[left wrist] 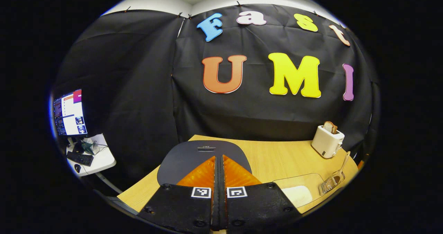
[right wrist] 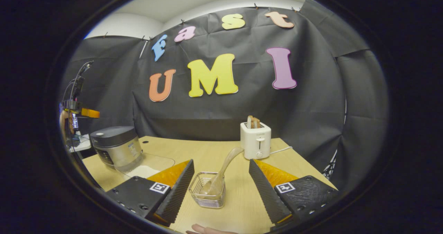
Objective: Close the left gripper, press the button to open the rice cooker; take a wooden spoon from the chopstick holder with the right hand, scoop a spoonful of rice and pour it into the rice cooker, then put the wooden spoon back into the chopstick holder.
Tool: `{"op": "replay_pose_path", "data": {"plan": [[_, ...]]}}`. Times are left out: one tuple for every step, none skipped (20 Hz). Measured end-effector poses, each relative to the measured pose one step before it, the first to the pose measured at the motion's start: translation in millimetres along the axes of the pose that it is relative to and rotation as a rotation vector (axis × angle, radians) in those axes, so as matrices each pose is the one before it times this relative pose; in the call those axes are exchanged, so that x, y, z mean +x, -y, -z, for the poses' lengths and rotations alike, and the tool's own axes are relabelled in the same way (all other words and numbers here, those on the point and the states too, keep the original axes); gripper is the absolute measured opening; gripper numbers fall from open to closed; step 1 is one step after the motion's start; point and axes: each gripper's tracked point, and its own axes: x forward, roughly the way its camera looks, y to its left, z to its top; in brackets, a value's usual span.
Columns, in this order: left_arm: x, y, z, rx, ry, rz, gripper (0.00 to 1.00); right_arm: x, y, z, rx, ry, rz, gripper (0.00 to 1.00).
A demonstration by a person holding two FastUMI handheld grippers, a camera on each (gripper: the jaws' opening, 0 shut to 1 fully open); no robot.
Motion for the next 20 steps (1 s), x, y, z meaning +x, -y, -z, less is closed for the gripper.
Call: {"op": "replay_pose_path", "data": {"plan": [[2.43, -3.77, 6.44, -0.00424, -0.02595, -0.00202, 0.03, 2.56, 0.48, 2.41, 0.00192, -0.00807, 0.00009, 0.95], [2.78, -4.36, 6.78, -0.00554, -0.02264, -0.00054, 0.02, 2.96, 0.38, 4.0, 0.00548, -0.01073, -0.00143, 0.95], [2.53, -0.22, 5.71, -0.00495, -0.0202, 0.00966, 0.02, 2.84, -0.99, 2.4, 0.00816, -0.01024, -0.00417, 0.95], [2.0, -0.52, 6.59, -0.00707, -0.01901, 0.00865, 0.03, 2.48, -1.32, 3.12, 0.00748, -0.00909, -0.00551, 0.94], [1.96, -1.27, 4.95, -0.0026, -0.01564, 0.00456, 0.03, 1.12, -1.83, 0.77, 0.00604, -0.00641, -0.00325, 0.95], [0.8, -1.56, 5.65, -0.00357, -0.01407, 0.00621, 0.03, 0.65, -1.32, 1.3, 0.00244, -0.00249, -0.00367, 0.94], [0.91, -3.58, 5.75, -0.01016, -0.01637, -0.00341, 0.03, -0.23, -1.68, 0.67, -0.00049, 0.00092, -0.00343, 0.94], [1.45, -2.81, 5.46, -0.00524, -0.01574, 0.00206, 0.02, -0.74, -2.44, 0.68, -0.00687, 0.00403, -0.00415, 0.94], [1.03, -1.1, 3.53, -0.00704, -0.00782, 0.00335, 0.02, -0.88, -1.61, -0.54, -0.01163, 0.00629, -0.00283, 0.94], [2.71, 0.4, 5.04, -0.00191, -0.0191, 0.00455, 0.02, -0.99, 0.07, 0.38, -0.01109, 0.00318, -0.0007, 0.94], [3.02, 0.67, 3.72, 0.00259, -0.01282, 0.00739, 0.02, -0.7, -0.46, -1.71, -0.00549, 0.00554, -0.00184, 0.95], [1.54, -1.38, 4.53, -0.00184, -0.0167, -0.00109, 0.03, -0.83, -0.52, -0.77, -0.00054, 0.00697, -0.00275, 0.94], [-0.91, -0.16, -2.48, 0.00167, 0.02095, 0.00306, 0.03, 0.23, 0.41, -0.82, 0.0011, 0.00378, -0.00053, 0.97], [-0.36, 0.06, 3.72, 0.00005, -0.01635, -0.00099, 0.03, -0.38, 0.75, -0.1, 0.00066, 0.00126, 0.00087, 0.97], [-0.96, -0.12, -1.9, 0.01157, 0.0059, -0.0004, 0.03, -1.0, 1.28, -0.76, 0.00069, 0.00295, 0.00065, 0.94], [-0.02, -0.63, 1.66, 0.00074, -0.00249, -0.00291, 0.03, -0.05, 0.67, -0.45, -0.00018, 0.00249, 0.00139, 0.97], [0.68, -0.35, 0.76, 0.00026, -0.00185, -0.00245, 0.02, -0.06, 0.65, -0.87, 0.00158, 0.0019, 0.00217, 0.94], [0.34, 1.09, 0.2, 0.00728, -0.00512, -0.00077, 0.03, 0.3, 2.73, 1.13, 0.00269, 0.00103, 0.00289, 0.94], [0.43, 0.3, -0.02, 0.01917, -0.00316, 0.00411, 0.03, 0.56, 1.24, -0.13, 0.00241, -0.00014, 0.0025, 0.94], [0.38, 0.62, 1.43, 0.01735, -0.00273, 0.00829, 0.03, -1.2, 0.38, 0.05, 0.00242, 0.00064, 0.00033, 0.94]]}}
